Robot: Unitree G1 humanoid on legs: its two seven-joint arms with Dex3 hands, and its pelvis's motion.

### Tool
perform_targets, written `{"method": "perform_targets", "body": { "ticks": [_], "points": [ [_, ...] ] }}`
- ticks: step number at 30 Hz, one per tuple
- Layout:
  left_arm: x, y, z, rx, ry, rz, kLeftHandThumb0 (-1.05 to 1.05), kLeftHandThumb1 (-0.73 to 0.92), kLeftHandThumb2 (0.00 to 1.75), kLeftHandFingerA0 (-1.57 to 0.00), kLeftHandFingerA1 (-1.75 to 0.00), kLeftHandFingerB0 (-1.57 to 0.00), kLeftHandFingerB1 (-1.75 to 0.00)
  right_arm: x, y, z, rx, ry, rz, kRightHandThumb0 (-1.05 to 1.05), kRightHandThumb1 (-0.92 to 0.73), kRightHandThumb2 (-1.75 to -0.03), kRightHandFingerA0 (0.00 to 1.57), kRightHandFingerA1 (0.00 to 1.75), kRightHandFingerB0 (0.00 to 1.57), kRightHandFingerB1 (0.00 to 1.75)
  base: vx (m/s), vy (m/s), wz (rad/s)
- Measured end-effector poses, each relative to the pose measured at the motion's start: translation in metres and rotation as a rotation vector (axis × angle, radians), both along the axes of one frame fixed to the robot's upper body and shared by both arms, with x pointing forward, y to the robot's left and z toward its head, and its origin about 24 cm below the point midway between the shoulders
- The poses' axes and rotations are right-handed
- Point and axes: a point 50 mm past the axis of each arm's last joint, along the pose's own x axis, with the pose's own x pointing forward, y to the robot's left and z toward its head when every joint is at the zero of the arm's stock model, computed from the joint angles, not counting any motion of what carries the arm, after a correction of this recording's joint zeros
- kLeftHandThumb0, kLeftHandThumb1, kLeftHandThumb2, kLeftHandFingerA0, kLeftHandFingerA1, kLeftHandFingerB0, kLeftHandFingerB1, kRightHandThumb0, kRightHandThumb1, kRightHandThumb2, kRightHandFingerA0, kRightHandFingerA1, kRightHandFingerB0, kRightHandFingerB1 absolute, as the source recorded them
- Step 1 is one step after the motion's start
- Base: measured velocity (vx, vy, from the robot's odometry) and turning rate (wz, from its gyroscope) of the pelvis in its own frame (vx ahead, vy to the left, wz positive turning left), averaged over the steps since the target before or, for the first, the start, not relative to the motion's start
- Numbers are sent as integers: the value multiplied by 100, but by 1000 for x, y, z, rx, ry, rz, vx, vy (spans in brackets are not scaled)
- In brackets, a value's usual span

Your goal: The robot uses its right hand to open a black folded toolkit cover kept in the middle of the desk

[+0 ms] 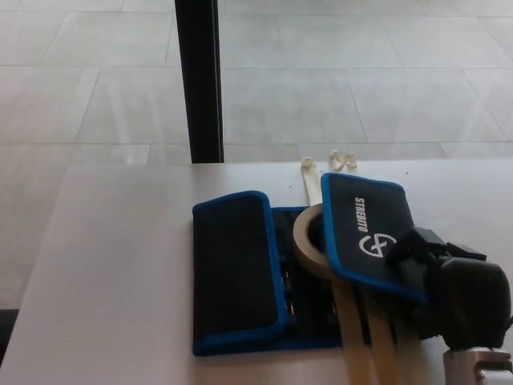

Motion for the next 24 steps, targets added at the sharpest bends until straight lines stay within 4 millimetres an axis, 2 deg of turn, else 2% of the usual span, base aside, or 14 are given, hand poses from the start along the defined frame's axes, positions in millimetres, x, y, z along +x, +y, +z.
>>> {"method": "perform_targets", "body": {
  "ticks": [7, 9, 10, 12, 13, 14, 16, 17, 18, 19, 20, 22, 23, 24],
  "points": [
    [0, 0, 0, 0, 0, 0, -98, 92, 77, -25, -48, -22, -34, 3, -3, 3, 208, -16, -103, -19, -59, -96, 91, 166, 90, 102, 0, 0, 0],
    [0, 0, 0, -1, 0, 0, -94, 92, 76, -26, -49, -26, -36, 3, -6, 4, 258, -18, -138, -21, -57, -100, 90, 162, 92, 101, 0, 0, 0],
    [0, 0, 0, -1, 0, 0, -102, 85, 87, -29, -51, -25, -38, 3, -9, 4, 282, -19, -155, -21, -56, -99, 88, 155, 91, 103, 0, 0, 0],
    [0, 0, 0, -1, 0, 0, -95, 92, 80, -28, -48, -26, -34, 4, -13, 4, 325, -21, -186, -20, -56, -100, 86, 148, 92, 100, 0, 0, 0],
    [0, 0, 0, -1, 0, 0, -97, 92, 79, -25, -51, -24, -36, 4, -14, 4, 344, -21, -199, -23, -64, -85, 63, 95, 90, 96, 0, 0, 0],
    [0, 0, 0, -1, 0, 0, -99, 92, 79, -26, -52, -22, -35, 4, -17, 4, 369, -23, -216, -24, -62, -77, 76, 108, 94, 92, 0, 0, 0],
    [0, 0, 0, -1, 0, 0, -99, 92, 79, -26, -52, -22, -35, 4, -22, 5, 405, -24, -244, -24, -62, -77, 76, 108, 94, 92, 0, 0, 0],
    [0, 0, 0, -1, 0, 0, -99, 92, 79, -26, -49, -23, -34, 4, -26, 5, 425, -27, -260, -21, -65, -71, 80, 143, 87, 90, 0, 0, 0],
    [0, 0, 0, -1, 0, 0, -98, 92, 80, -26, -48, -22, -35, 4, -29, 6, 444, -30, -277, -22, -74, -69, 55, 131, 74, 91, 0, 0, 0],
    [0, 0, 0, -1, 0, 0, -98, 92, 80, -26, -48, -22, -35, 4, -32, 6, 460, -33, -292, -22, -74, -69, 55, 131, 74, 91, 0, 0, 0],
    [0, 0, 0, -1, 0, 0, -97, 92, 77, -27, -49, -26, -35, 5, -36, 7, 480, -38, -309, -23, -72, -64, 31, 90, 70, 115, 0, 0, 0],
    [0, 0, 0, -1, 0, 0, -97, 92, 77, -27, -49, -26, -35, 6, -44, 11, 516, -54, -339, -23, -72, -64, 31, 90, 70, 115, 0, 0, 0],
    [0, 0, 0, -1, 0, 0, -96, 77, 117, -23, -55, -22, -45, 7, -48, 13, 535, -66, -356, -30, -74, -69, 31, 106, 61, 114, 0, 0, 0],
    [0, 0, 0, -2, 0, 0, -96, 77, 117, -23, -55, -22, -45, 9, -54, 17, 560, -82, -377, -30, -74, -69, 31, 106, 61, 114, 0, 0, 0]
  ]
}}
